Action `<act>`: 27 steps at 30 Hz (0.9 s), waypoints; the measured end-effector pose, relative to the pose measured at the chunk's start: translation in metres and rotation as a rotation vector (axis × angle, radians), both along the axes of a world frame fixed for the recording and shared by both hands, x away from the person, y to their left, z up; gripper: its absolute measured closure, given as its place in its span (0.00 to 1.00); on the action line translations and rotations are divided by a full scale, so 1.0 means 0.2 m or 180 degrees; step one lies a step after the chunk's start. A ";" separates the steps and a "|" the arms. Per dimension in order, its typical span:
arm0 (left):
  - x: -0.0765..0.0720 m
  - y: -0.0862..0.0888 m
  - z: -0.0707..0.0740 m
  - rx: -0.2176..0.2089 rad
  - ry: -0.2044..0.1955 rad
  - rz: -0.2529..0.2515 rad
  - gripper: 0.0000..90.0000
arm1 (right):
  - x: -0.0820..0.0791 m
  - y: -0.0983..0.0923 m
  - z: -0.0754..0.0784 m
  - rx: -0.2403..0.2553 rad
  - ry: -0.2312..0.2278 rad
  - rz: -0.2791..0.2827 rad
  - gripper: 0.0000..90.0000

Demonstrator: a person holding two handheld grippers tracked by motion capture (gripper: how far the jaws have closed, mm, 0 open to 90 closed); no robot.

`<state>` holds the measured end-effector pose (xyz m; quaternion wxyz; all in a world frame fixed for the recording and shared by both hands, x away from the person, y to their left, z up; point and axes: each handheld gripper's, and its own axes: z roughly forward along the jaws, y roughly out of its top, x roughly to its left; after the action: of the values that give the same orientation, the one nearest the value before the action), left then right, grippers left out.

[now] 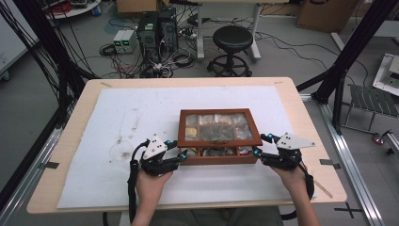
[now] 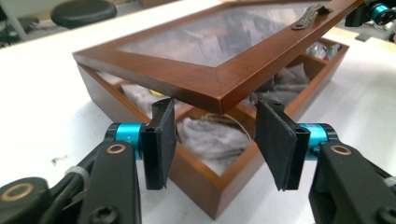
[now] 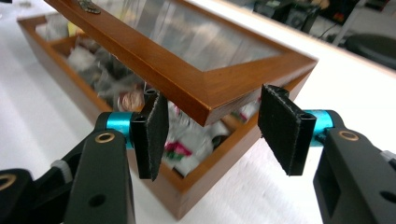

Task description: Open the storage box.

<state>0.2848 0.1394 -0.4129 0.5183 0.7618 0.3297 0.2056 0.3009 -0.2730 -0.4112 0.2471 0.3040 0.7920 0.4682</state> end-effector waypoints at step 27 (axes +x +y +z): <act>0.18 -0.07 0.14 0.0073 -0.0698 0.0332 0.55 | 0.15 0.03 0.13 -0.0010 -0.0261 -0.0148 0.50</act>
<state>0.3201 0.1254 -0.3846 0.5312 0.7224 0.3079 0.3181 0.3303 -0.2667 -0.3852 0.2907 0.3024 0.7747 0.4731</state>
